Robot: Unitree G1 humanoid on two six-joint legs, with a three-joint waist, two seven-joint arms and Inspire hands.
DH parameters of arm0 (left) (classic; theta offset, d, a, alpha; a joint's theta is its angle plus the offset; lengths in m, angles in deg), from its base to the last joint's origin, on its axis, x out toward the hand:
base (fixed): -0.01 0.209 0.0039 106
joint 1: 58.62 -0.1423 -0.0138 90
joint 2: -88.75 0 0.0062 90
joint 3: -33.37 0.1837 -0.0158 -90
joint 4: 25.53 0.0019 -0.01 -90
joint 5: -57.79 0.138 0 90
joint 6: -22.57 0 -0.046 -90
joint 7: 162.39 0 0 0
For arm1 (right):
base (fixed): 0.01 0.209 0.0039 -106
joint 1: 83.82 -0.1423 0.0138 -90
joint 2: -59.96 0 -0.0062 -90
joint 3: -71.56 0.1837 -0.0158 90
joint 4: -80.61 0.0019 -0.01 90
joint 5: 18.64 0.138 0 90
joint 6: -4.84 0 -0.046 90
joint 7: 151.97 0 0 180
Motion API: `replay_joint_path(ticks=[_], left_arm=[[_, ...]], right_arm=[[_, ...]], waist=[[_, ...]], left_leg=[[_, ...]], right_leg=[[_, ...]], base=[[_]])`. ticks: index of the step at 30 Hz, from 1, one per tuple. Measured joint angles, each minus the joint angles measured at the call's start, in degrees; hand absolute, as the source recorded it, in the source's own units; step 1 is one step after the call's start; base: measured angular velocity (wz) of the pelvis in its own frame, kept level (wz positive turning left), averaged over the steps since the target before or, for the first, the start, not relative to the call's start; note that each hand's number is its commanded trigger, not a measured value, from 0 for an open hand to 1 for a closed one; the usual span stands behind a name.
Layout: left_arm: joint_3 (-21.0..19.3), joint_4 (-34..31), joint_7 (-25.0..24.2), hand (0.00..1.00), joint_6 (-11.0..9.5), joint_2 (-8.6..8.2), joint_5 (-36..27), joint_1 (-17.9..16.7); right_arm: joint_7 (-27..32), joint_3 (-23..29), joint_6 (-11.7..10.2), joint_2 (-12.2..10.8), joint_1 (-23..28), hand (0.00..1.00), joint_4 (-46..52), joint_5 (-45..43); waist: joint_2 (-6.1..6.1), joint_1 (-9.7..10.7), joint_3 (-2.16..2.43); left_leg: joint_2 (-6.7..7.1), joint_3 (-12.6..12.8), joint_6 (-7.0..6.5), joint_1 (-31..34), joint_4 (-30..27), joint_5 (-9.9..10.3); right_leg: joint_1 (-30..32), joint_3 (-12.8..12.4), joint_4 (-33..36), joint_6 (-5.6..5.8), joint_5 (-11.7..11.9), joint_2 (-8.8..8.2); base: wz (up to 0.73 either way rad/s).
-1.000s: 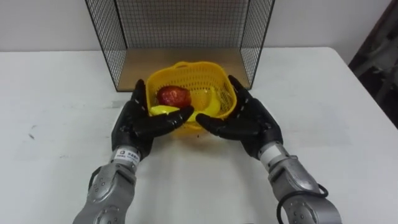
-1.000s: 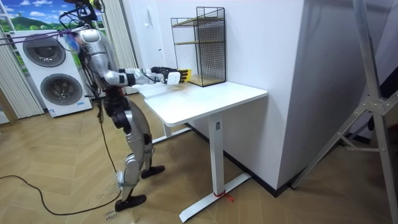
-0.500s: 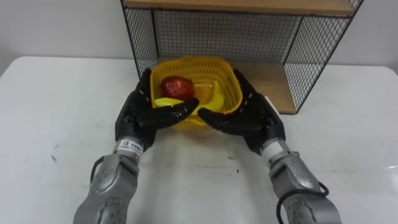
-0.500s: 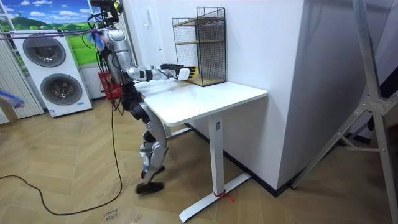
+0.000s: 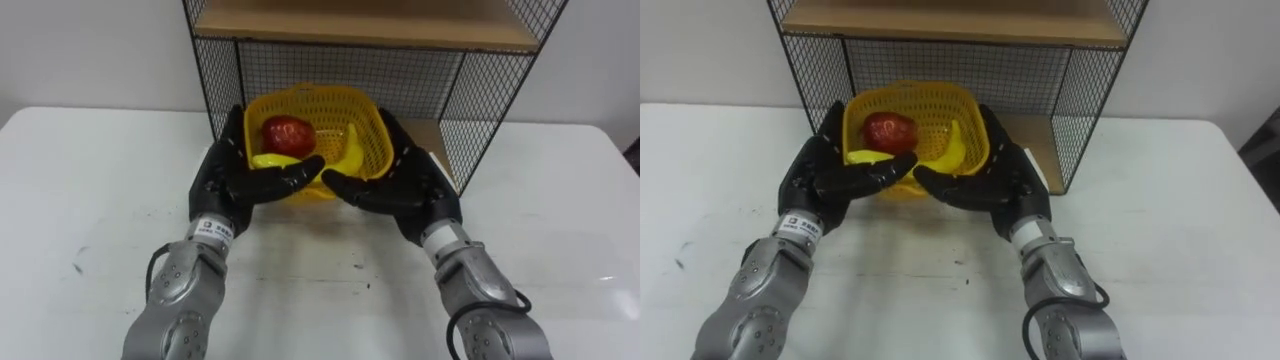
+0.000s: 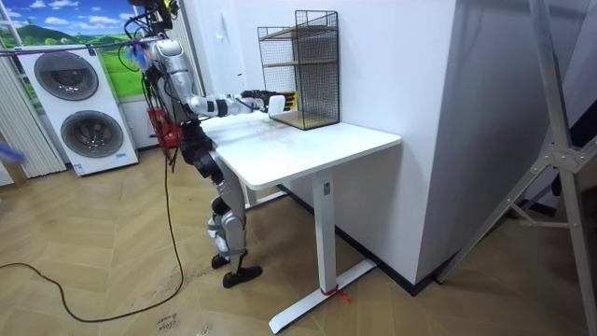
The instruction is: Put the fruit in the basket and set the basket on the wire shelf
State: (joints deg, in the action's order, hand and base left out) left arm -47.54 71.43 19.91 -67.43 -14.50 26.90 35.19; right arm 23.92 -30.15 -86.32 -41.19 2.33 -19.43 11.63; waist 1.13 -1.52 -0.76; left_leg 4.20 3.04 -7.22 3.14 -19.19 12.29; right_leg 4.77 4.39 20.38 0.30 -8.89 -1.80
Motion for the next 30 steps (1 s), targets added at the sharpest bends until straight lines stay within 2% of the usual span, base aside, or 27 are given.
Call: replay_joint_path(ticks=[8,12,16,20,22,25,27,30], left_arm=[[-0.15,-0.03,0.03,0.0,0.82,-0.07,0.65,0.17],[-0.25,0.05,0.05,0.0,1.46,-0.09,0.7,0.49],[-0.97,5.28,0.23,0.0,2.52,0.25,0.55,4.33],[-1.01,8.39,0.97,0.0,2.83,-0.14,1.14,7.41],[-1.18,10.7,1.28,0.0,3.82,-0.06,1.13,9.67],[-1.69,14.7,1.95,0.0,5.07,0.35,-0.08,14.05],[-1.7,15.53,2.15,0.0,5.51,0.25,-1.09,15.57],[-2.21,17.42,2.13,0.0,6.45,0.06,-1.09,17.56]], right_arm=[[1.26,0.04,0.06,0.01,-0.73,0.0,0.04,-0.2],[2.58,0.06,0.08,0.06,-0.78,0.0,1.1,-0.69],[4.0,0.02,0.91,0.28,-2.12,0.0,0.36,-0.09],[5.71,0.07,1.84,0.62,-4.31,0.0,-0.89,0.98],[6.6,0.27,2.51,0.71,-5.59,0.0,-1.01,1.22],[7.32,1.76,3.77,-0.11,-11.38,0.0,-5.69,2.05],[7.54,2.01,4.28,0.21,-13.86,0.0,-8.43,3.28],[7.74,3.03,5.26,0.31,-15.38,0.0,-10.63,6.0]], waist=[[-0.07,-0.16,-0.02],[-0.45,0.01,-0.2],[-0.95,0.0,-0.72],[-0.93,-0.16,-0.81],[-0.86,0.03,-0.85],[-0.83,0.9,-0.85],[-0.82,1.3,-0.85],[-0.75,1.24,-0.84]], left_leg=[[-1.56,1.42,0.5,0.07,0.64,-0.21],[-1.59,1.63,0.67,-0.21,1.22,-0.33],[-1.48,2.12,0.73,-1.64,2.7,-0.99],[-1.48,2.09,0.88,-1.74,3.44,-1.42],[-1.47,2.11,0.89,-1.46,3.55,-1.62],[-1.53,2.43,0.87,-1.13,3.6,-1.86],[-1.59,2.43,0.87,-1.52,4.01,-2.09],[-1.55,2.53,0.88,-2.4,4.97,-2.57]], right_leg=[[-0.98,-0.41,-3.94,-0.68,2.39,1.2],[-1.08,-1.13,-4.57,-0.68,2.75,1.4],[-1.8,-1.37,-4.88,-0.69,2.99,1.35],[-1.85,-1.14,-5.76,-0.86,3.38,1.36],[-1.52,-1.06,-5.73,-0.86,3.38,1.33],[-1.25,-1.15,-5.98,-0.91,3.46,1.35],[-1.91,-1.11,-7.0,-0.93,3.96,1.44],[-2.68,-1.12,-7.86,-0.92,4.4,1.43]], base=[[-0.09],[-0.08],[-0.04],[-0.01],[0.0],[-0.03],[0.0],[0.0]])
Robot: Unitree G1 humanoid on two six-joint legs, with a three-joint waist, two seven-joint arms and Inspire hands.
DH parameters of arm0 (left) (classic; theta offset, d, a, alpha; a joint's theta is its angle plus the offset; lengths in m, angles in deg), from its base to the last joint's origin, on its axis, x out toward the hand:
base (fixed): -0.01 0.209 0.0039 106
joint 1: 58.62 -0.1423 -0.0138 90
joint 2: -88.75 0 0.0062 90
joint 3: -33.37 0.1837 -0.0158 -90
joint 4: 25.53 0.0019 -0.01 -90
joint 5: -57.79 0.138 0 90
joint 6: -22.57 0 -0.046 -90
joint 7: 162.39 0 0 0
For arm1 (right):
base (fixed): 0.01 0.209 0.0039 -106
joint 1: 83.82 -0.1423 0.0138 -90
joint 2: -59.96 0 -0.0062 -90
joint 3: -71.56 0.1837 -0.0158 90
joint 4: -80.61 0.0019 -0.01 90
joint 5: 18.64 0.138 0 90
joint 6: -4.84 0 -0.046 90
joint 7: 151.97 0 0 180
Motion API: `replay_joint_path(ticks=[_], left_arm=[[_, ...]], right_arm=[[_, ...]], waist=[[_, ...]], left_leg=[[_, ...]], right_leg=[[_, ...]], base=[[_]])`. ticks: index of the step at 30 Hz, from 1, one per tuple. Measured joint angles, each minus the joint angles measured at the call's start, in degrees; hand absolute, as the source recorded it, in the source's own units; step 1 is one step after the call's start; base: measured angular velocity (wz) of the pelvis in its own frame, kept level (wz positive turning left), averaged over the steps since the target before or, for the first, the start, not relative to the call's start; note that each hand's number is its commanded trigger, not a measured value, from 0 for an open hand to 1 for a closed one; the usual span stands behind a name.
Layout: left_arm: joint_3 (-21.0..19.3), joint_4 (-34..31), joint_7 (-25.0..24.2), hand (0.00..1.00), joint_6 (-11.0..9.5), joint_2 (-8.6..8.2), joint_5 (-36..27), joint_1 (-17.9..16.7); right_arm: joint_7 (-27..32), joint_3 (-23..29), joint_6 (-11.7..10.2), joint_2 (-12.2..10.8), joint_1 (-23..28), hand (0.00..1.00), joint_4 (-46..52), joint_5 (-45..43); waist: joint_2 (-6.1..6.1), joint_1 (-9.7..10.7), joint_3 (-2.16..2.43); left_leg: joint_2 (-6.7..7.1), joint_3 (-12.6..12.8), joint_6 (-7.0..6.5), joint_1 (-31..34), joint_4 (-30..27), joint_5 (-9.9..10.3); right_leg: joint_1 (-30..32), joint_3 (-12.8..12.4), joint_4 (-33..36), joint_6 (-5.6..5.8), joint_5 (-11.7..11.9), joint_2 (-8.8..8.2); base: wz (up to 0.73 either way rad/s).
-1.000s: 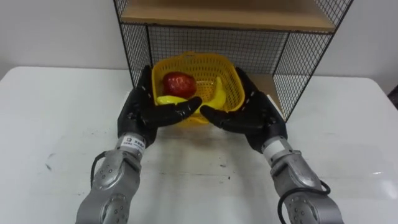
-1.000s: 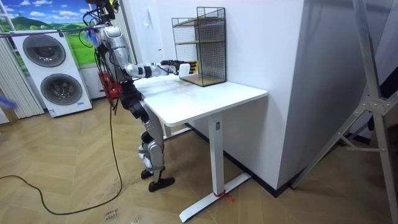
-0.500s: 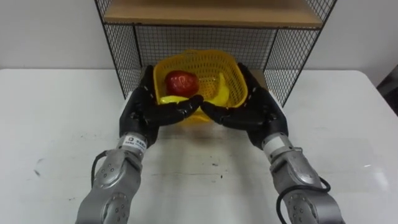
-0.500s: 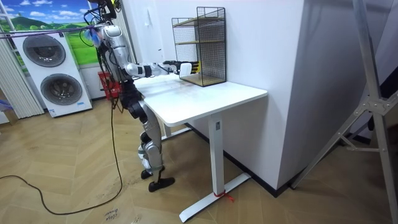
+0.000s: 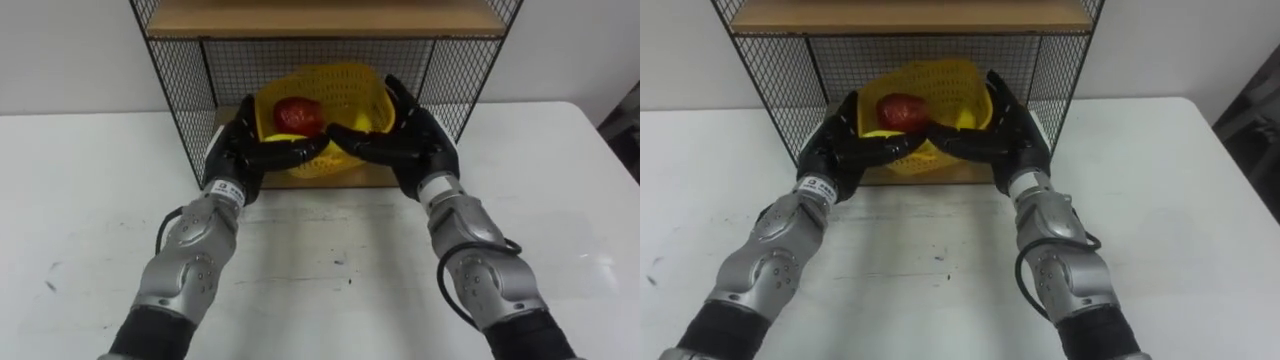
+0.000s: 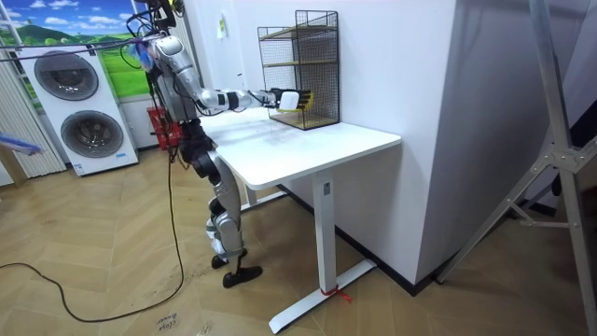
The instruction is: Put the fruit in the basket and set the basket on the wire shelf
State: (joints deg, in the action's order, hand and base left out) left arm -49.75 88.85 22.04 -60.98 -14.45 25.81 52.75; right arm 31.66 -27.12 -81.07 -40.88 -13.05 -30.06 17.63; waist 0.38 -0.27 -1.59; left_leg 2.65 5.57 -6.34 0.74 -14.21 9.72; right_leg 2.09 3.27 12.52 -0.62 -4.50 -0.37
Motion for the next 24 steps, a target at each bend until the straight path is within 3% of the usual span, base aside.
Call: replay_joint_path(ticks=[6,11,20,24], left_arm=[[-0.28,1.72,0.21,0.0,2.16,-0.36,-0.06,0.53],[-1.71,7.21,0.49,0.0,3.61,-1.77,-0.07,4.31],[-2.36,8.6,2.75,0.0,7.24,-2.44,0.05,4.7],[-2.28,11.19,2.83,0.0,7.46,-2.47,0.37,5.15]], right_arm=[[1.22,0.56,2.33,-0.16,-0.03,0.0,-1.03,1.88],[2.42,1.4,3.56,-0.56,-2.81,0.0,-4.41,2.2],[3.05,2.22,5.55,-0.9,-6.76,0.0,-11.12,2.21],[3.11,3.04,5.57,-1.24,-6.78,0.0,-14.11,3.13]], waist=[[0.08,0.02,0.08],[-0.08,0.0,0.17],[-0.69,0.08,0.38],[-1.35,0.08,0.84]], left_leg=[[0.0,0.11,0.04,-0.59,0.06,-0.02],[-0.01,0.1,0.03,-0.56,-0.4,-0.03],[-0.01,0.14,0.05,-3.12,0.63,-0.02],[0.04,0.14,0.05,-4.14,0.75,-0.01]], right_leg=[[-0.56,-0.08,-0.12,0.0,-0.01,0.0],[-0.57,-0.06,-0.07,0.0,0.0,0.0],[-2.92,-0.06,-0.15,-0.03,0.02,0.01],[-4.0,0.17,-0.84,-0.04,0.03,-0.07]], base=[[0.0],[0.0],[0.0],[0.0]])
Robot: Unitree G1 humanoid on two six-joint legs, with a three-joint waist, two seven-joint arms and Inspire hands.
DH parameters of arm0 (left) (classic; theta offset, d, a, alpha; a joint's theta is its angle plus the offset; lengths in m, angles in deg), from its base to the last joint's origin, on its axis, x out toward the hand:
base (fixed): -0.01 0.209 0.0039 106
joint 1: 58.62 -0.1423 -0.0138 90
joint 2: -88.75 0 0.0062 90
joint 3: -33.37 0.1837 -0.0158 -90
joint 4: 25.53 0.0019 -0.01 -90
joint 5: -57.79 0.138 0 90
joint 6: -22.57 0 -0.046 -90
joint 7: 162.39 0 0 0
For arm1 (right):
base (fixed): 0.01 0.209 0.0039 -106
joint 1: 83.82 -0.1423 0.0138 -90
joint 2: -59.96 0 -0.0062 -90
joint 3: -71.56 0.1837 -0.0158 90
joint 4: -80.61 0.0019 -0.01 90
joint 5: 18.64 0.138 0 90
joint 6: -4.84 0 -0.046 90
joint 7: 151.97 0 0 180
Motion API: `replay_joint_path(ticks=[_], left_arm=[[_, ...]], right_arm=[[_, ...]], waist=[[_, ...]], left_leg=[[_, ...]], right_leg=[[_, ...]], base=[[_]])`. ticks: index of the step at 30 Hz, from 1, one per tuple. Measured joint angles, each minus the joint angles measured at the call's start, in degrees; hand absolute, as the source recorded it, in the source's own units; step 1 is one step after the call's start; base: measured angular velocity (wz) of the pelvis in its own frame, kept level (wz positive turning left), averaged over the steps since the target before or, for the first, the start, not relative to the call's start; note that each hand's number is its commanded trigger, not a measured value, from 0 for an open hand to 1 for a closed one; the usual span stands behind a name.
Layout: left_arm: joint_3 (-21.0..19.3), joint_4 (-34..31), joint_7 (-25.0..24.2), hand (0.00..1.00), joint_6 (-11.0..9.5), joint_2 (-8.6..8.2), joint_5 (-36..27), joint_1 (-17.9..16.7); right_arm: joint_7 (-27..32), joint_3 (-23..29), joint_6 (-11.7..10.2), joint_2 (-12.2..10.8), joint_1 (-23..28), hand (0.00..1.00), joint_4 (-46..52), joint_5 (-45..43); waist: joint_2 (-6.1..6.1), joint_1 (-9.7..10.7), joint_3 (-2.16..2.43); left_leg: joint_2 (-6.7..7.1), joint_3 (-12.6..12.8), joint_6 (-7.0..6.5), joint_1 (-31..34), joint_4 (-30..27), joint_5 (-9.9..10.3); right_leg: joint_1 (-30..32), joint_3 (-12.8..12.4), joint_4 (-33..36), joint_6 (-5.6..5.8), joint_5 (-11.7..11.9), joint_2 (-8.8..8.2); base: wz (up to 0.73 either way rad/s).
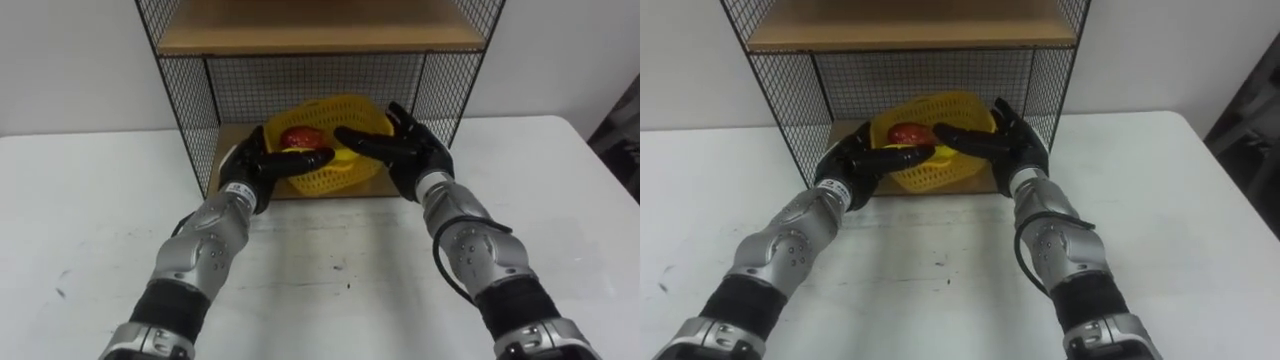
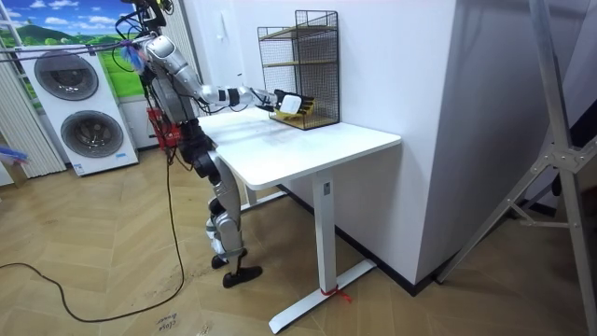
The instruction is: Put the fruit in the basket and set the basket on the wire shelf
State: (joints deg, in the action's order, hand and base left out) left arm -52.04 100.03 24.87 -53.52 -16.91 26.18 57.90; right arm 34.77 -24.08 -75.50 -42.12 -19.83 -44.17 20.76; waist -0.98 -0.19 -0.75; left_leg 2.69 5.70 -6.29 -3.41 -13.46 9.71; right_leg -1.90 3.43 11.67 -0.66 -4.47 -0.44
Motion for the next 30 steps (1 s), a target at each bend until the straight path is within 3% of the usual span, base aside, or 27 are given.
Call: replay_joint_path(ticks=[15,25,30], left_arm=[[0.01,1.95,1.77,0.0,0.09,0.18,-0.24,1.41],[-1.72,3.57,0.67,0.0,-0.17,0.95,-0.48,1.4],[-2.57,4.92,0.46,0.0,-0.12,2.78,-2.68,1.36]], right_arm=[[-0.24,0.29,0.42,-1.21,0.0,0.0,-4.47,1.61],[-0.74,2.16,0.46,-1.24,0.09,0.0,-6.72,2.14],[-2.07,3.13,0.8,0.57,0.4,0.0,-7.69,2.31]], waist=[[-0.2,0.32,-0.1],[-0.76,1.71,-0.05],[-1.46,2.32,0.12]], left_leg=[[0.0,0.09,0.06,-0.44,0.31,-0.07],[0.1,-0.22,0.26,-1.43,1.79,-0.86],[0.1,-0.26,0.27,-1.41,1.77,-0.85]], right_leg=[[-0.34,-0.18,-0.08,0.0,0.0,0.05],[-1.21,-0.2,-1.11,-0.1,0.25,0.11],[-1.21,-0.1,-1.08,-0.11,0.25,0.09]], base=[[0.0],[0.01],[0.0]])
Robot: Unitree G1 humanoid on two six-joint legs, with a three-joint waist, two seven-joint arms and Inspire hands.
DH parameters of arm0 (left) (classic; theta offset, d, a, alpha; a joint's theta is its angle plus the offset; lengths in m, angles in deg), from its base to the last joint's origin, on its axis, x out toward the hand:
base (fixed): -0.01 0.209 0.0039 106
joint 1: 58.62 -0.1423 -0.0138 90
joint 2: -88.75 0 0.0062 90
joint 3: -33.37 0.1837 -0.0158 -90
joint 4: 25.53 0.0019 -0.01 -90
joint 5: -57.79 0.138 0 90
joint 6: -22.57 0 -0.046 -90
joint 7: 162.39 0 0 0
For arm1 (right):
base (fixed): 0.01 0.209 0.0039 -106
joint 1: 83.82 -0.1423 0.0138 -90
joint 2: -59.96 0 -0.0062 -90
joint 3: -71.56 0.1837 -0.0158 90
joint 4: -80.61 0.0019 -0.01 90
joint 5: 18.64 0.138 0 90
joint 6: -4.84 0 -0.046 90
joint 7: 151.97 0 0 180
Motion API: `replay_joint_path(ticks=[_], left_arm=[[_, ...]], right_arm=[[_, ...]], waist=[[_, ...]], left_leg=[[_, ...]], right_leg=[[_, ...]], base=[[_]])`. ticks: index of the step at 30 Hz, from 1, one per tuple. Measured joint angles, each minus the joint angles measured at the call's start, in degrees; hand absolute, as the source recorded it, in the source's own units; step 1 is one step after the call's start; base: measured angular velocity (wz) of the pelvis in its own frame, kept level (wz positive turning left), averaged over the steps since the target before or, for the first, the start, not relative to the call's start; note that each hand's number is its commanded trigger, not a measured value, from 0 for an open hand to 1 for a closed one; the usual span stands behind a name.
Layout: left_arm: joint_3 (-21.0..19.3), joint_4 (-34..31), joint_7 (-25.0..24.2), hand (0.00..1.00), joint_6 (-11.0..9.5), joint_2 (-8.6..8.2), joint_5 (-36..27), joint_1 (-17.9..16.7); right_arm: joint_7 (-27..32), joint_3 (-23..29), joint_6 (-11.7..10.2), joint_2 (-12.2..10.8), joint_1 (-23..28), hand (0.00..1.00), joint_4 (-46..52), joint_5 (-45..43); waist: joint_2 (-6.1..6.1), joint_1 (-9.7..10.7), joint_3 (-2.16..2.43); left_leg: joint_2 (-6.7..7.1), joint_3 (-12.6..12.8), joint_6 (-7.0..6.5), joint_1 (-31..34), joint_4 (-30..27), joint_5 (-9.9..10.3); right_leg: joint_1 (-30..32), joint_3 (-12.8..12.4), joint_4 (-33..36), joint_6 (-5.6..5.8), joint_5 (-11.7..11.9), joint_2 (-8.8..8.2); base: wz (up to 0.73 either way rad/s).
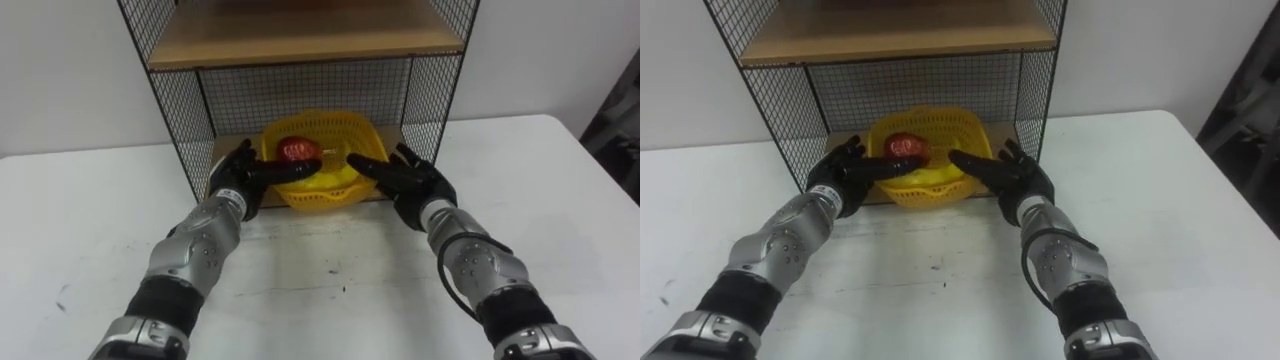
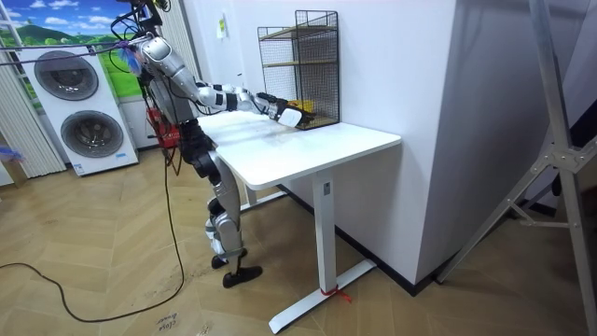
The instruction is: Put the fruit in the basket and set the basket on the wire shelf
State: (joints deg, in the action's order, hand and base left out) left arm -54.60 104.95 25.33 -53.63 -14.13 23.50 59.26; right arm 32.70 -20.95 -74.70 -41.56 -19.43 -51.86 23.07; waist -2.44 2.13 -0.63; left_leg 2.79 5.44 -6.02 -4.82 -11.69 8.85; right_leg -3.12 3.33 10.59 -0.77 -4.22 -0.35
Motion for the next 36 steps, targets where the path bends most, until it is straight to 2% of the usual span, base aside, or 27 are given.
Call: replay_joint_path(ticks=[9,11,12,17,19,28,36], left_arm=[[-0.3,0.01,-0.06,0.0,0.14,0.71,0.13,-0.05],[-1.36,-0.22,-0.48,0.0,0.97,0.71,0.15,-0.05],[-2.0,-0.58,-0.51,0.0,1.48,0.74,0.15,-0.05],[-5.81,-1.27,-0.35,0.0,1.71,1.1,0.14,0.05],[-6.65,-1.3,-0.29,0.0,1.71,1.82,0.14,0.05],[-7.3,-4.31,0.27,0.0,1.84,2.36,-0.02,0.08],[-7.74,-6.26,-1.43,0.0,1.35,2.74,-1.24,0.09]], right_arm=[[-2.11,0.43,0.79,0.33,0.0,0.0,0.0,-0.29],[-2.41,1.23,1.3,0.3,-0.01,0.0,0.13,-0.75],[-2.42,1.58,1.63,0.31,-0.04,0.0,0.25,-0.76],[-2.39,1.93,2.14,0.32,-0.34,0.0,0.46,-1.47],[-2.39,2.09,2.19,0.32,-0.34,0.0,0.46,-1.56],[-2.89,2.18,2.75,0.41,-0.35,0.0,1.04,-2.77],[-2.97,2.08,3.29,1.01,-0.34,0.0,5.73,-4.55]], waist=[[-0.35,0.49,0.12],[-0.52,0.5,0.24],[-0.63,0.47,0.47],[-0.56,0.3,0.65],[-0.42,0.16,0.81],[-0.39,0.11,0.82],[-0.06,-0.05,0.76]], left_leg=[[0.0,0.03,0.01,0.08,0.0,-0.01],[0.01,0.05,0.01,0.23,-0.03,-0.01],[0.04,0.08,0.01,0.46,-0.04,-0.01],[0.04,0.63,-0.01,0.6,-0.05,-0.31],[0.08,0.71,-0.01,0.6,-0.06,-0.38],[0.12,0.93,-0.01,0.65,-0.05,-0.37],[0.1,1.04,0.01,0.36,0.24,-0.36]], right_leg=[[0.19,-0.07,0.04,0.0,0.0,0.01],[0.46,0.0,0.09,0.0,-0.01,0.0],[1.08,-0.01,0.24,0.0,-0.06,-0.01],[1.9,-0.44,1.39,-0.05,-0.09,-0.03],[2.14,-0.55,1.85,-0.08,-0.24,-0.09],[2.26,-1.07,2.49,-0.1,-0.55,-0.11],[2.15,-1.27,2.27,-0.08,-0.67,-0.06]], base=[[0.0],[0.0],[0.0],[-0.05],[0.0],[0.0],[0.0]])
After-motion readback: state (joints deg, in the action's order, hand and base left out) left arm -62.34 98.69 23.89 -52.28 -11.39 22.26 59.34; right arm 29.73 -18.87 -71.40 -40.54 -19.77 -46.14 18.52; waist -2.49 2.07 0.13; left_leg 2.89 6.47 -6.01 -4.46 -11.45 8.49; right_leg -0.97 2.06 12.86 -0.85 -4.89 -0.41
